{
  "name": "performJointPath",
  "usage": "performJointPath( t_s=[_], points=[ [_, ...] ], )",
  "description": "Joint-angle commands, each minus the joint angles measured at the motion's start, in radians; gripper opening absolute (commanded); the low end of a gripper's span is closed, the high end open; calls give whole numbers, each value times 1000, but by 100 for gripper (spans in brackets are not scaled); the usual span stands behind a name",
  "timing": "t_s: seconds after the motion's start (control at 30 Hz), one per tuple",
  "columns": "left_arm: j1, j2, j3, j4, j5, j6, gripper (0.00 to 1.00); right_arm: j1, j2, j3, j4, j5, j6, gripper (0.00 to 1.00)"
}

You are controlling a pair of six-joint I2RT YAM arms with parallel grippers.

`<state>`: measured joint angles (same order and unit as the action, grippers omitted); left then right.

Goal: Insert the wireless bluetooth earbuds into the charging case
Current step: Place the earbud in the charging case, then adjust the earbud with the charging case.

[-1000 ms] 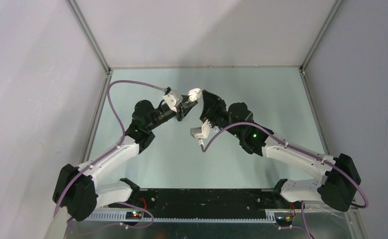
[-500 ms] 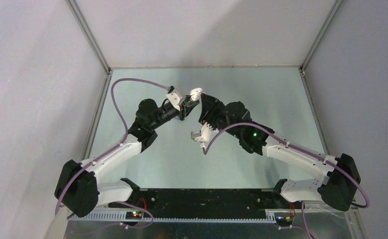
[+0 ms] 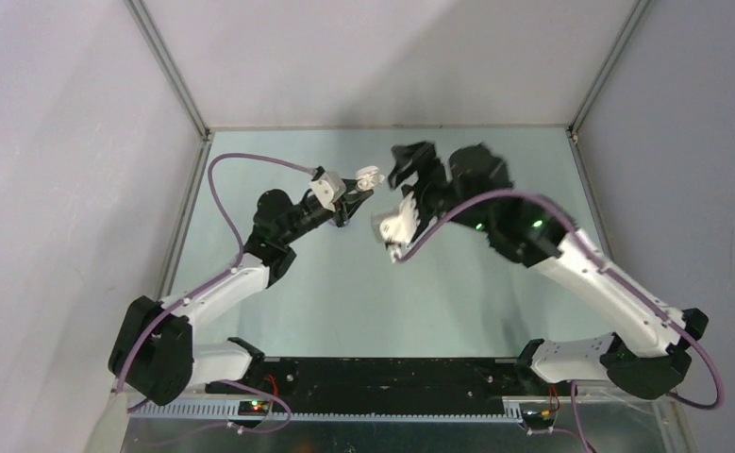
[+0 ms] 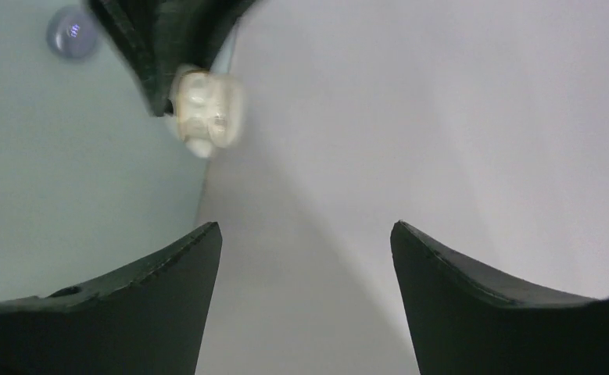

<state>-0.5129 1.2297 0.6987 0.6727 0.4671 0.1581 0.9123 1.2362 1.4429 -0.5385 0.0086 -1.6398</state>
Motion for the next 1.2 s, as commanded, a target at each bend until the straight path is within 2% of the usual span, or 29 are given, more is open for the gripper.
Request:
performJointPath(
  t_s=[0.0, 0.03, 0.13, 0.27, 0.43, 0.73, 1.17],
  points=[
    [65, 4, 12, 91, 176, 8, 0, -98, 77, 419, -478, -209, 533, 83],
    [75, 4, 24, 75, 247, 11, 0, -145, 128, 460, -527, -282, 641, 82],
    [126, 5, 53, 15, 416, 49, 0, -234, 194, 545, -665, -454, 748, 79],
    [163, -2, 82, -101, 594, 91, 0, -321, 265, 559, -671, -638, 834, 78],
    [175, -17, 112, -179, 632, 150, 0, -341, 362, 578, -629, -722, 906, 74],
    [175, -33, 120, -236, 638, 202, 0, -339, 467, 628, -590, -812, 965, 74],
    [175, -48, 120, -247, 632, 204, 0, -296, 507, 615, -563, -745, 984, 76]
  ],
)
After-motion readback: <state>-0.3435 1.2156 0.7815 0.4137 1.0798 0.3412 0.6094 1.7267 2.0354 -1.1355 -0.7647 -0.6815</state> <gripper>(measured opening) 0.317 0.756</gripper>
